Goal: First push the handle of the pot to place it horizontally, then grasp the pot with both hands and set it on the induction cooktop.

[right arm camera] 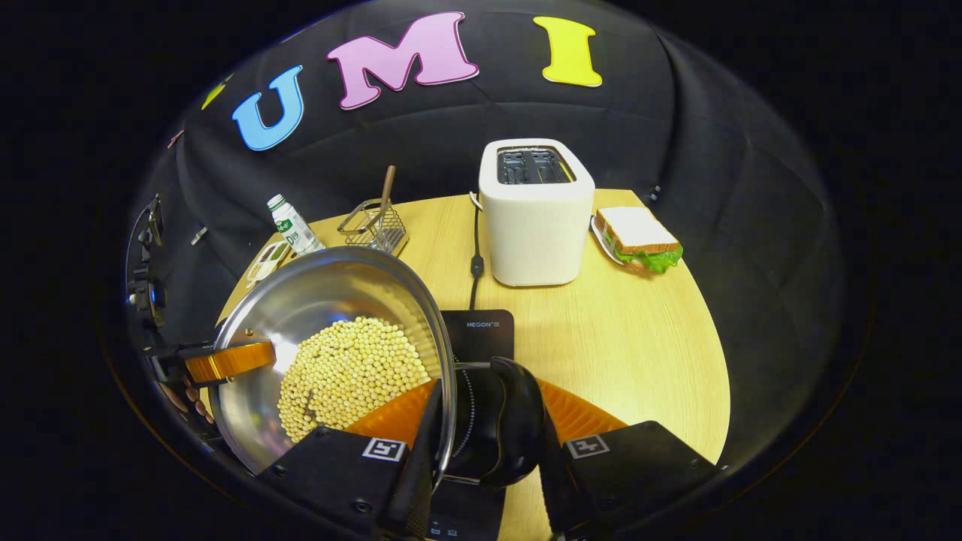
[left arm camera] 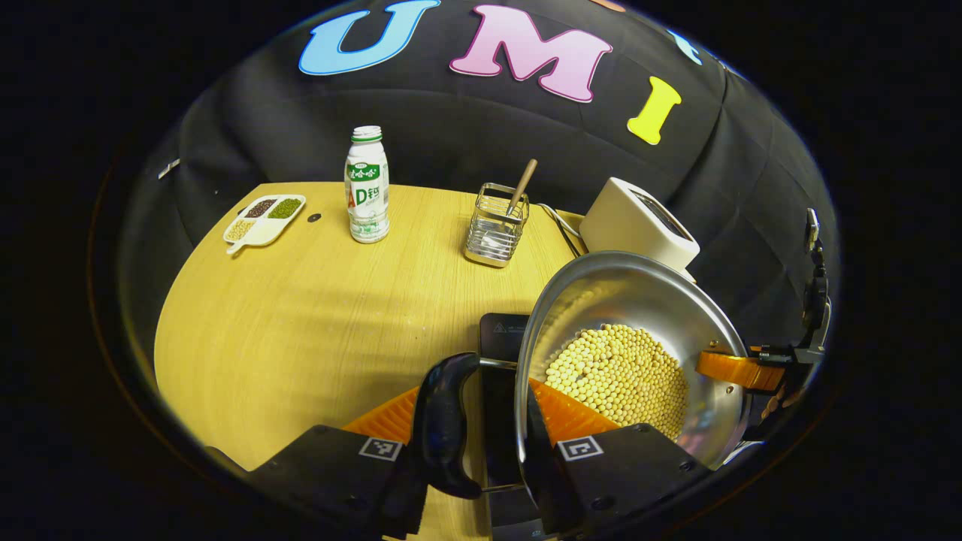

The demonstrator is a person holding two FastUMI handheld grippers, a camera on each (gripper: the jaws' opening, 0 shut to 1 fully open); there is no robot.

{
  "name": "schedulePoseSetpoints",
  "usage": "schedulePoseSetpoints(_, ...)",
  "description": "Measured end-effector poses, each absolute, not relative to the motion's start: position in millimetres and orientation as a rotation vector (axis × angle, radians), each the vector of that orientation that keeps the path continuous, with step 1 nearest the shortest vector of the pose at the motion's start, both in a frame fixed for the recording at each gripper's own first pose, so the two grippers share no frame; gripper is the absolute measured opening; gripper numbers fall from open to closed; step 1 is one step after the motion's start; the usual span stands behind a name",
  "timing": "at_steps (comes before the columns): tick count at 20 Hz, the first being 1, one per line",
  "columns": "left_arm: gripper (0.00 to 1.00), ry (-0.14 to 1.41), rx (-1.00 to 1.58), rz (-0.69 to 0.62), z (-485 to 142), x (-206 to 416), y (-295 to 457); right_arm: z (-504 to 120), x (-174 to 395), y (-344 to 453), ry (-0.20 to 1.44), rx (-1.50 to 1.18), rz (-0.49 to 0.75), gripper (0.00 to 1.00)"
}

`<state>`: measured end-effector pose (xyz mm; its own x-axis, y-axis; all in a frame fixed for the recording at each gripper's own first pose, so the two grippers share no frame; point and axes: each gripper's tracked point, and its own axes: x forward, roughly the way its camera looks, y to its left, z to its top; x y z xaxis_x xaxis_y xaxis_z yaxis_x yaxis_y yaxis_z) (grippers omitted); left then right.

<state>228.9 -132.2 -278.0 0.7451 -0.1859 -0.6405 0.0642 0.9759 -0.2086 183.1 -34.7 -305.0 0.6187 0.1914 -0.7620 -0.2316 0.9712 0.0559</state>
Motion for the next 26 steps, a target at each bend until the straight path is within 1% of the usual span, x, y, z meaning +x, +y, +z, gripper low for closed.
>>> schedulePoseSetpoints(9,0.6,0.701,-0.198,-0.138,-298,242,-141,-325,198,-44,0.864,-0.062,0.251,0.62)
schedulePoseSetpoints(13,0.6,0.723,-0.189,-0.143,-310,242,-145,-337,197,-50,0.887,-0.064,0.25,0.63)
schedulePoseSetpoints(15,0.62,0.712,-0.187,-0.145,-309,242,-146,-336,197,-50,0.876,-0.059,0.252,0.62)
schedulePoseSetpoints(16,0.61,0.709,-0.194,-0.146,-307,241,-146,-339,198,-51,0.87,-0.056,0.257,0.62)
schedulePoseSetpoints(26,0.63,0.729,-0.204,-0.143,-310,238,-147,-338,198,-51,0.844,-0.043,0.272,0.64)
